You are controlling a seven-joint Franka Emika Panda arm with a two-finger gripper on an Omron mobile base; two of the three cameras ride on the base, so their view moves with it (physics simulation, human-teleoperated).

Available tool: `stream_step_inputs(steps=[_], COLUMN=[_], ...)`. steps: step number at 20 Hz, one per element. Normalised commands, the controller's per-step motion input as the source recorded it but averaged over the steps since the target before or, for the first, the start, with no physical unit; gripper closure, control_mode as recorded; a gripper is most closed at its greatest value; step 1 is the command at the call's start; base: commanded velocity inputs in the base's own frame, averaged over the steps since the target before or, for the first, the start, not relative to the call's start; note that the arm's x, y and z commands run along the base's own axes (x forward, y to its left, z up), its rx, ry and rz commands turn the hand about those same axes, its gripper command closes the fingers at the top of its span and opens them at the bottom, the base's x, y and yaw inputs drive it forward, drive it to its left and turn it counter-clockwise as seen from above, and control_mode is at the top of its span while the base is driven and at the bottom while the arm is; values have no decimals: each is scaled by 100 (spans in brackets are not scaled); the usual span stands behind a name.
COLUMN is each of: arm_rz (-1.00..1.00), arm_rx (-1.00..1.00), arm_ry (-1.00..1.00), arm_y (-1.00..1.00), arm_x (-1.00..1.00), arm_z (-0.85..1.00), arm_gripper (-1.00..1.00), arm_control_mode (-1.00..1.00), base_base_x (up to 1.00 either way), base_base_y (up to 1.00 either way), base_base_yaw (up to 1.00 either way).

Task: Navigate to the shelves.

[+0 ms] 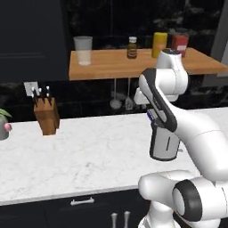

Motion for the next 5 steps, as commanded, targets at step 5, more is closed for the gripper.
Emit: stream_step_inputs(steps=[5], arm_rz=[0], arm_rx=[0], arm_ry=[0], arm_y=[0], arm_x=[0], arm_z=[0], arm_gripper=[-100], arm_control_mode=[100], base_base_x=[39], base_base_y=[0], base_base_yaw=[0])
